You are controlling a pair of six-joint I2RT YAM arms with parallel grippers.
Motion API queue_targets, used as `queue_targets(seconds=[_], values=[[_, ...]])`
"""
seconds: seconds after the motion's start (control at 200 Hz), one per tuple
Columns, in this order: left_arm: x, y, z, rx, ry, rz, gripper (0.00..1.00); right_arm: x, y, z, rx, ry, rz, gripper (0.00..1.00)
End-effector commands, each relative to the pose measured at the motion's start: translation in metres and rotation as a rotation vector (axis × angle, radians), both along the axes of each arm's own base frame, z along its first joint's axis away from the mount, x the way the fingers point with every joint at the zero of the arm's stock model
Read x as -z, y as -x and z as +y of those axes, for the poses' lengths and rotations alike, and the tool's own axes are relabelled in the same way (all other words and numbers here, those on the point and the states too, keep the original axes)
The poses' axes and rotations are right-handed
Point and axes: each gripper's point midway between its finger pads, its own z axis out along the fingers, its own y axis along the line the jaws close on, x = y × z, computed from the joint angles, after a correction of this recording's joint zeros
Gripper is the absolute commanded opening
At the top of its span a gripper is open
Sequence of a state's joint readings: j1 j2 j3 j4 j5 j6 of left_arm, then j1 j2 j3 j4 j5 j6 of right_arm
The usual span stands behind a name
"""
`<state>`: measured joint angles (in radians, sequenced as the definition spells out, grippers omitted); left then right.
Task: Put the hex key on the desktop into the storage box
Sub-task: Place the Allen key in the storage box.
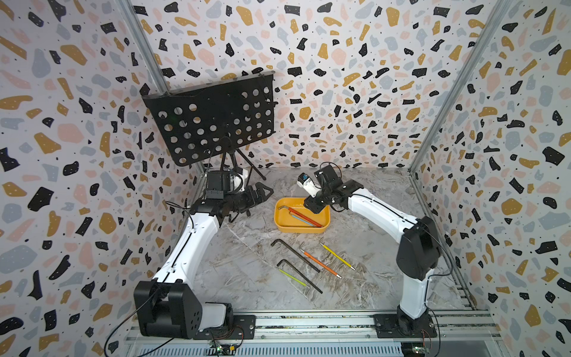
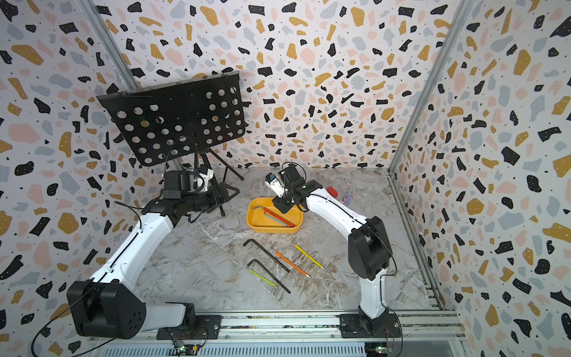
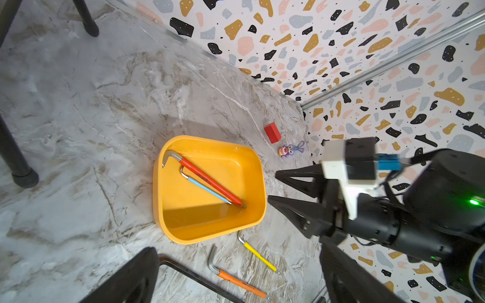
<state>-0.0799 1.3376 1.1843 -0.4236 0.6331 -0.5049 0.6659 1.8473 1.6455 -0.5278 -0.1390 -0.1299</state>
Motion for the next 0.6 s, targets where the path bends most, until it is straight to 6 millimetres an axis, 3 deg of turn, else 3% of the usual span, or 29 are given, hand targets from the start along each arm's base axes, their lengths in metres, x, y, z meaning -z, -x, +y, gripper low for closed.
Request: queue_targets(seconds=[0.0,0.275,0.461,0.596], values=[[-0.008,0.006,-0.022,0.095,-0.001,-0.062,1.00,-0.009,0.017,-0.014,0.033,-0.045,-0.004,0.49],[-0.001,0.036,-0.043,0.155,-0.081,-0.095,1.00,0.015,0.072,-0.054,0.092,-0.069,0.075,0.49],[0.015,0.054,-0.035,0.149,-0.151,-0.098,1.00,0.033,0.099,-0.068,0.123,-0.127,0.123,0.50],[0.024,0.058,-0.025,0.110,-0.187,-0.081,1.00,0.067,0.117,-0.072,0.118,-0.102,0.234,0.50]])
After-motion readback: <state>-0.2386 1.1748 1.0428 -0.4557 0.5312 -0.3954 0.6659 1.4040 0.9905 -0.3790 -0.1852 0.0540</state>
